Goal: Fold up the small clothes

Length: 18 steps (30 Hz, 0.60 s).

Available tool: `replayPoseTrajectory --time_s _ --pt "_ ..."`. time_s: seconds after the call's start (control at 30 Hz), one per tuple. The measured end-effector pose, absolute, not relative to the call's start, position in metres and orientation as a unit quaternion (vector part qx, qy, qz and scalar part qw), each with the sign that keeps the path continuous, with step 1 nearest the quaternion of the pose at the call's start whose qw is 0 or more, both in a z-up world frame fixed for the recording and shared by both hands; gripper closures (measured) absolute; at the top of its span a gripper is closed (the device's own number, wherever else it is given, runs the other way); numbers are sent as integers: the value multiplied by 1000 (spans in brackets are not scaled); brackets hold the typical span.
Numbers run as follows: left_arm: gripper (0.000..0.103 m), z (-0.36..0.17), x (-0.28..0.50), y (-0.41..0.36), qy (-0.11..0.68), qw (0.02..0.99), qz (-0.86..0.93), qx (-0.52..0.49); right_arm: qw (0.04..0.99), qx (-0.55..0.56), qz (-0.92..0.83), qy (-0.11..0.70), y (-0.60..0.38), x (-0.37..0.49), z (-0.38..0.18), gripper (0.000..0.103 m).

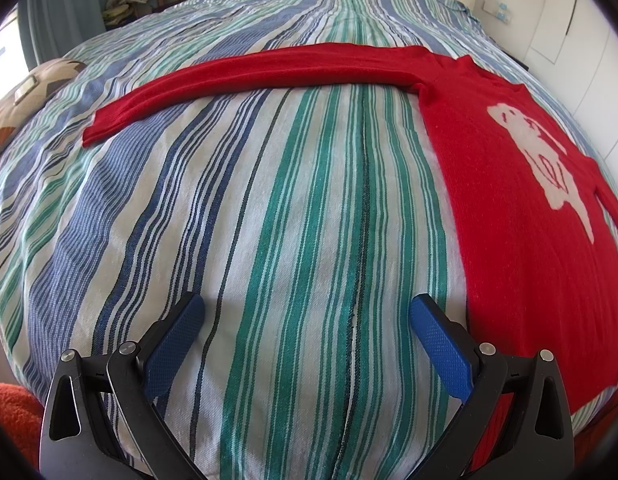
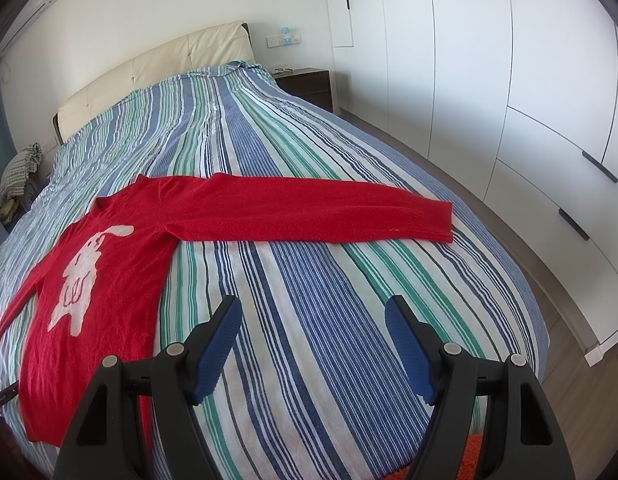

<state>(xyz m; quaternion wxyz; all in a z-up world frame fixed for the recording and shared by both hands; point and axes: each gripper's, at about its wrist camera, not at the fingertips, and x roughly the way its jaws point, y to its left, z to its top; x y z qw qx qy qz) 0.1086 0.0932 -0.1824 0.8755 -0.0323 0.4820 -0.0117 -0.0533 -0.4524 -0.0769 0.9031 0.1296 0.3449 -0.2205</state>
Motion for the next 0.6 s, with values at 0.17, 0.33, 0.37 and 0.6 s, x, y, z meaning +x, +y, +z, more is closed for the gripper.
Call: replayPoseTrajectory --time_s 0.17,0.33,0.37,0.6 --pt "1 -183 108 93 480 876 -10 -33 903 130 -221 345 -453 -53 -77 30" --pt "1 -184 106 93 479 877 -8 -33 903 129 -221 345 -453 -53 -77 30" --pt "1 -184 106 93 479 877 -7 -32 903 129 -220 345 -453 -53 -77 29" --pt "1 -183 105 93 479 877 -6 -32 903 130 -221 344 -453 -53 -77 30"
